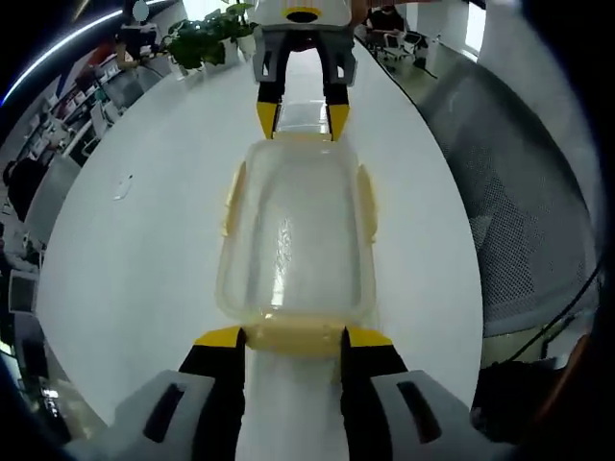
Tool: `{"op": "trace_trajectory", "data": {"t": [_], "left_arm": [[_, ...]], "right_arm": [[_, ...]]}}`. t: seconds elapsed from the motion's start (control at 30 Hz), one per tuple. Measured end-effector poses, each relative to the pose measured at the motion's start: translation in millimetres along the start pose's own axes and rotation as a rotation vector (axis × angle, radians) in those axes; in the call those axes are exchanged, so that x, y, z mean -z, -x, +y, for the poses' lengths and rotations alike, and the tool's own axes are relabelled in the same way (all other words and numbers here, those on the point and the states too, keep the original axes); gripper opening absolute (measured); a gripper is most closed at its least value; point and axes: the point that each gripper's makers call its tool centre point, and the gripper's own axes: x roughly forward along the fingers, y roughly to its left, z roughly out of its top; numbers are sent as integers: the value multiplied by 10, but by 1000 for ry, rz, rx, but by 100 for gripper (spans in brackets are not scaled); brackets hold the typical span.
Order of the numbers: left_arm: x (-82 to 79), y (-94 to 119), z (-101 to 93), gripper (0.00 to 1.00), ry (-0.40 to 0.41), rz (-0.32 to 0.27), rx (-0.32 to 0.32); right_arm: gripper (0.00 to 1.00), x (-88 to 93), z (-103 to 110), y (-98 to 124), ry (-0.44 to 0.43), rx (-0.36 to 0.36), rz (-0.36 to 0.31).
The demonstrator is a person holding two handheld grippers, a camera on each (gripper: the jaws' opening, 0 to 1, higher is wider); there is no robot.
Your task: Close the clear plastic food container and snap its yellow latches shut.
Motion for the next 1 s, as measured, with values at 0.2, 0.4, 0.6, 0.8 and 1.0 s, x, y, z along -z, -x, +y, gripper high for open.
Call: {"op": "trace_trajectory", "data": {"t": [0.2, 0.4, 0.6, 0.8, 1.0], "left_arm": [[-87, 37, 5, 37, 1, -15, -6], [-205, 30, -24, 37, 2, -27, -2], [-345, 15, -53, 37, 4, -44, 6], [-508, -44, -96, 37, 14, -61, 21], [-672, -140, -158, 37, 20, -64, 35]], "right_arm": [[37, 22, -5, 123, 3, 6, -11], [37, 99, 19, 219, 3, -2, -7], [37, 195, 36, 320, 12, -6, 4], [37, 343, 64, 397, 5, -18, 12], [37, 515, 110, 465, 12, -24, 34]]}}
